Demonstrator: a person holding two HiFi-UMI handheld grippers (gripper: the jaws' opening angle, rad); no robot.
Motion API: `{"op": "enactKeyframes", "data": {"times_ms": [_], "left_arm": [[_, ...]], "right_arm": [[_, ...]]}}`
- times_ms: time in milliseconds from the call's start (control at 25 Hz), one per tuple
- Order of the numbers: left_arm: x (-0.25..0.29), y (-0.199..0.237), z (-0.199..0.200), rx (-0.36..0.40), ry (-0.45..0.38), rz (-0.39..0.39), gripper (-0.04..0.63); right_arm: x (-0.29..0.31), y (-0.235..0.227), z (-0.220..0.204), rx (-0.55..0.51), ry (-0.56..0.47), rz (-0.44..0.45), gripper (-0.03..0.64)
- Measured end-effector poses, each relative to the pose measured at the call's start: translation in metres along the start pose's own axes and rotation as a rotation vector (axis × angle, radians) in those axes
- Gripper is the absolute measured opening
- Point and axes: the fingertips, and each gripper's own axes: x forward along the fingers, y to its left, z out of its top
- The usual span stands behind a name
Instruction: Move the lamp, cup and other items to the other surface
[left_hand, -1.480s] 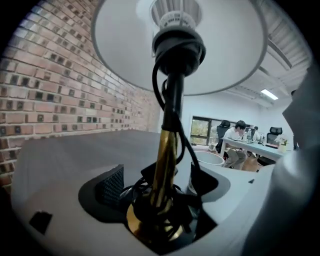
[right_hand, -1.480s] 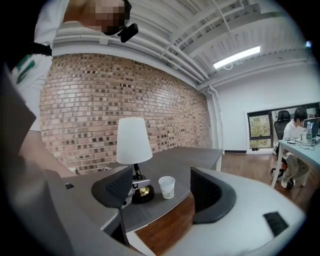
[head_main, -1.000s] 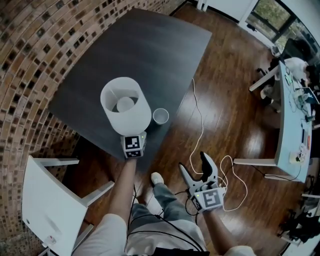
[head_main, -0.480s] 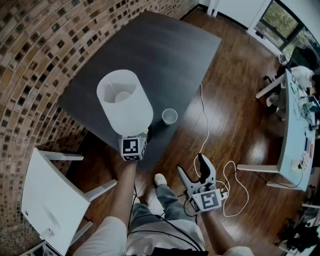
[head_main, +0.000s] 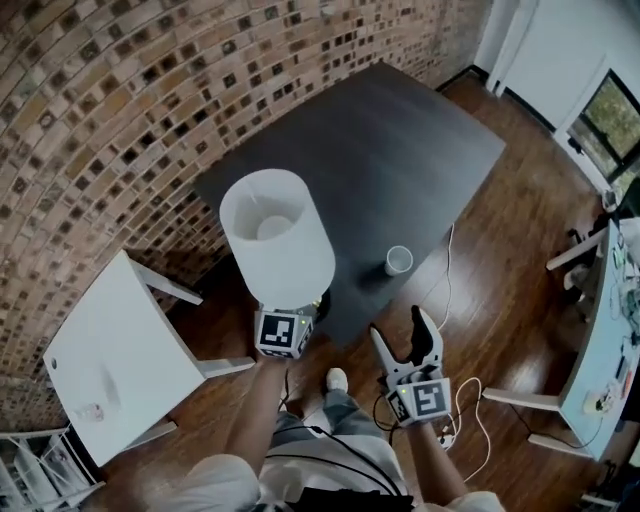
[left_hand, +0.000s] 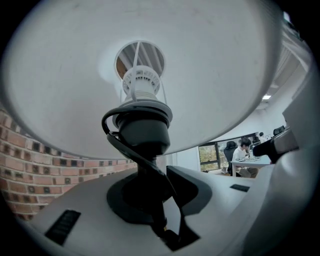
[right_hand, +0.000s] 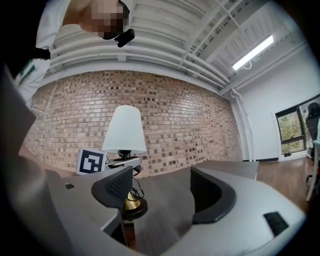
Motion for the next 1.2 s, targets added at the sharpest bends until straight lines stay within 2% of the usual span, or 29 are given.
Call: {"op": "enactKeyframes", "data": {"times_ms": [200, 400, 800, 1040, 1200], "left_arm": [[-0.076, 0.044, 0.029, -0.009, -0.016, 0.113, 0.091], [-0.157, 0.103, 0.048, 0.014, -0.016, 0.261, 0.091], [-0.330, 0.192, 0.060, 0.066, -0.005, 0.562, 0.091], [-0.426, 0.238, 0.056, 0.037, 0.011, 0.744, 0.091], [-0.485, 0.265, 0.049, 0.056, 0.046, 0.836, 0.091]], "right_arm": [[0.031, 0.067, 0.017, 0.004, -0.047, 0.139, 0.373], [0.062, 0.157, 0.022, 0.009, -0.064, 0.313, 0.373], [0.088, 0.354, 0.012, 0.004, -0.049, 0.689, 0.373], [0.089, 0.456, 0.005, -0.004, -0.038, 0.868, 0.371], [0.084, 0.517, -0.003, -0.001, -0.004, 0.970, 0.371]]}}
